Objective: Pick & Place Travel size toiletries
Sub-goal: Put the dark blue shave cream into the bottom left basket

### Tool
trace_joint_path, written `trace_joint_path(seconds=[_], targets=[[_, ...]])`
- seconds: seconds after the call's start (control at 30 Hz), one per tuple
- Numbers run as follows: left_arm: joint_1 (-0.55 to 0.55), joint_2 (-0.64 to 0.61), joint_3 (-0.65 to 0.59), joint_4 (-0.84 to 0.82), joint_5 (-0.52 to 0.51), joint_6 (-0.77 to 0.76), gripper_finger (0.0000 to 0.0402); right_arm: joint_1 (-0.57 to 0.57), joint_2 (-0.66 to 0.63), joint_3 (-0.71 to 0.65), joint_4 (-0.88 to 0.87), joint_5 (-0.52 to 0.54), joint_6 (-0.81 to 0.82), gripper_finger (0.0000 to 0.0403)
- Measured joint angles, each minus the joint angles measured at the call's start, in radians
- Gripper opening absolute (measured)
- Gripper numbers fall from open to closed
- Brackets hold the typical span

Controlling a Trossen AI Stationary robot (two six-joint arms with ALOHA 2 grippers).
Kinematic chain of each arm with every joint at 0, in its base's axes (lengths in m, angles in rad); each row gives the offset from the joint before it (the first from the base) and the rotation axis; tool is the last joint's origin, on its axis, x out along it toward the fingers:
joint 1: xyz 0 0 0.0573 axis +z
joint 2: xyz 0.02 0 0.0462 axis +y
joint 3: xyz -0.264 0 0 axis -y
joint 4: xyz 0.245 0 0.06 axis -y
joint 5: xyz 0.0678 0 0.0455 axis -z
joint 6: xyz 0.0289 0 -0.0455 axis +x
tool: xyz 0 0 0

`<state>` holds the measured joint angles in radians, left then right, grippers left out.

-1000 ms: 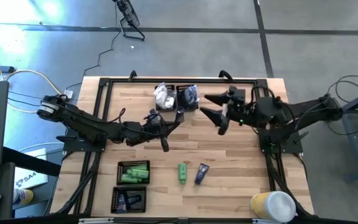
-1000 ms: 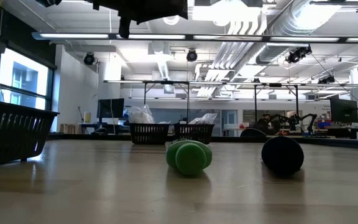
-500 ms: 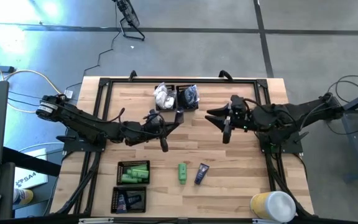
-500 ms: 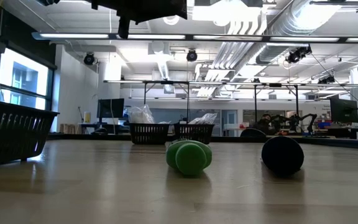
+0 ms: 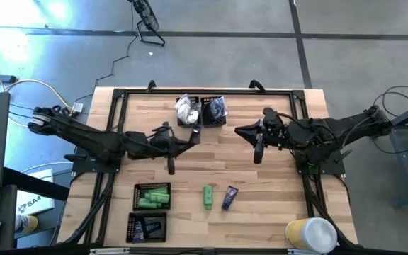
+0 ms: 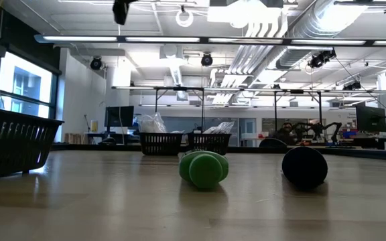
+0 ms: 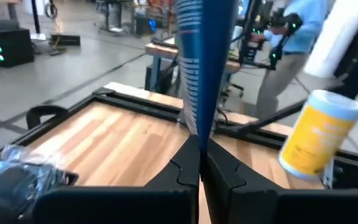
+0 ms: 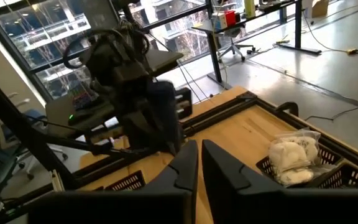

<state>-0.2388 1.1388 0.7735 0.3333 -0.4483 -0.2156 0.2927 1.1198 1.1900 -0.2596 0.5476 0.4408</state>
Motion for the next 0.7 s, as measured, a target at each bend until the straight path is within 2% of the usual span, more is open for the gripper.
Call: trace_joint_path(seconds=[0.23, 0.37, 0.53, 0.7], targets=[[-0.086, -0.145, 0.0, -0.194, 0.024, -0.013, 0.0001, -0.007, 0.0, 0.0, -0.007, 0.003, -0.006, 0.0013], [-0.152, -0.197, 0.0, -0.251, 0.019, -0.052, 0.0001, -0.008, 0.0, 0.0, -0.007, 0.003, -0.031, 0.0012], [-0.224, -0.221, 0.0, -0.305, 0.014, -0.105, 0.0001, -0.008, 0.0, 0.0, -0.007, 0.003, -0.047, 0.001], [-0.296, -0.221, 0.0, -0.373, 0.017, -0.227, 0.0001, -0.008, 0.0, 0.0, -0.006, 0.003, -0.053, 0.001]])
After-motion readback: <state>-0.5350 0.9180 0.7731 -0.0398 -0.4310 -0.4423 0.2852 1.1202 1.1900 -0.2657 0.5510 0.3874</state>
